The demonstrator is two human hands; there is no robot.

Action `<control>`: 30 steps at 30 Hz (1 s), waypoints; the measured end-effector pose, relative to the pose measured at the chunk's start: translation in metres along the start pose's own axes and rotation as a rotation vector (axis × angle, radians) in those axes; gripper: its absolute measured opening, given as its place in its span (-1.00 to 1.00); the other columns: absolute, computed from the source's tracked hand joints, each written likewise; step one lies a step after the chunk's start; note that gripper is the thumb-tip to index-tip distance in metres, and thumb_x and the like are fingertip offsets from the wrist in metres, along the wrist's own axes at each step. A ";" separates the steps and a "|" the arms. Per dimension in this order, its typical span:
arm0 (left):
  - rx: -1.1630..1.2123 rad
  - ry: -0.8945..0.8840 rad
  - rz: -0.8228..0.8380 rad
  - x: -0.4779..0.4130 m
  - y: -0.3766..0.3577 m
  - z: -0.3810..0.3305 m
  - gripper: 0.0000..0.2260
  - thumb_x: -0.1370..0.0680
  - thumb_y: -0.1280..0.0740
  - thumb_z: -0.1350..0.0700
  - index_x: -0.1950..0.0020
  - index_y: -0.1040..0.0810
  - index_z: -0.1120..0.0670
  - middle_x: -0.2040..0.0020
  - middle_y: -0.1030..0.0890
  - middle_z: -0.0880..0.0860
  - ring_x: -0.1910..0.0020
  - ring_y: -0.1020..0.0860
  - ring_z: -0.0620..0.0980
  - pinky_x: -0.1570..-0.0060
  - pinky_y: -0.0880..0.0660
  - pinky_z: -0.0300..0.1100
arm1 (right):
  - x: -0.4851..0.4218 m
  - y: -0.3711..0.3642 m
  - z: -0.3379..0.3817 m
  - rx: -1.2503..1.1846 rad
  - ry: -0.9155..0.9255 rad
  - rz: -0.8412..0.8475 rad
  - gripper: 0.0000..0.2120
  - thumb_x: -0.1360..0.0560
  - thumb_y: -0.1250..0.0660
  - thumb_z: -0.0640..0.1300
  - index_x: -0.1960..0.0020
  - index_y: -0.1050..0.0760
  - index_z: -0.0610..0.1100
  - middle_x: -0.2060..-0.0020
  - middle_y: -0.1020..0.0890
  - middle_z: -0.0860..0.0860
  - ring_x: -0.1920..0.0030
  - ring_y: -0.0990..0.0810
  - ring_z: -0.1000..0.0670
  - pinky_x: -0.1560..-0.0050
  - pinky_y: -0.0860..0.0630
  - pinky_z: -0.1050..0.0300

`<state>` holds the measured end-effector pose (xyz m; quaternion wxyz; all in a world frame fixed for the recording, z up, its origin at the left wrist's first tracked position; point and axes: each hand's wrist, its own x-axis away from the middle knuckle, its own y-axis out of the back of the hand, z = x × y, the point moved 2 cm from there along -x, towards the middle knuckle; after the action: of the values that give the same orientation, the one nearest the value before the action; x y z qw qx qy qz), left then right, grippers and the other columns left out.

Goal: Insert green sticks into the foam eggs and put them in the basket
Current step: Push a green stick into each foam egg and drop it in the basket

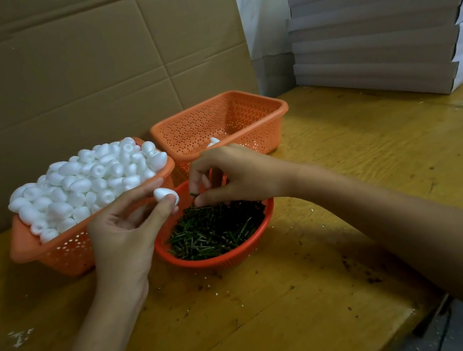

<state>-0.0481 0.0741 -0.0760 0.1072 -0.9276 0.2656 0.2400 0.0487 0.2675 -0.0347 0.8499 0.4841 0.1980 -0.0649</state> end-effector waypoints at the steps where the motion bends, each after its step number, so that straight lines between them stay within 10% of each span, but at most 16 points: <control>1: 0.006 -0.001 0.002 0.000 0.000 0.000 -0.71 -0.42 -0.60 0.19 -0.12 -0.78 -0.02 -0.07 -0.77 0.12 -0.03 -0.77 0.12 -0.04 -0.69 -0.17 | 0.000 0.000 0.000 -0.002 -0.001 -0.001 -0.86 -0.53 -0.54 -0.09 -0.04 -0.66 -0.12 0.12 -0.67 0.02 0.08 -0.64 0.07 -0.03 -0.56 0.01; 6: 0.024 0.007 0.013 -0.002 0.000 0.001 -0.76 -0.53 -0.52 0.30 -0.07 -0.77 -0.02 -0.08 -0.76 0.15 -0.10 -0.75 0.19 -0.01 -0.69 -0.15 | 0.001 0.000 -0.002 -0.132 0.001 0.006 -0.91 -0.57 -0.49 -0.24 -0.05 -0.62 -0.21 0.10 -0.70 -0.06 0.19 -0.73 -0.04 0.24 -0.69 -0.02; 30: 0.024 -0.015 0.004 0.001 -0.003 -0.003 -0.75 -0.40 -0.62 0.20 -0.03 -0.77 -0.03 -0.03 -0.77 0.09 -0.06 -0.76 0.08 0.05 -0.70 -0.17 | 0.000 0.000 -0.001 -0.254 0.028 -0.068 -0.84 -0.56 -0.50 -0.22 -0.04 -0.56 -0.27 0.22 -0.75 -0.01 0.28 -0.73 0.01 0.27 -0.63 0.16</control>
<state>-0.0440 0.0749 -0.0735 0.1196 -0.9239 0.2695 0.2438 0.0488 0.2678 -0.0355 0.8989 0.3662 0.2326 -0.0611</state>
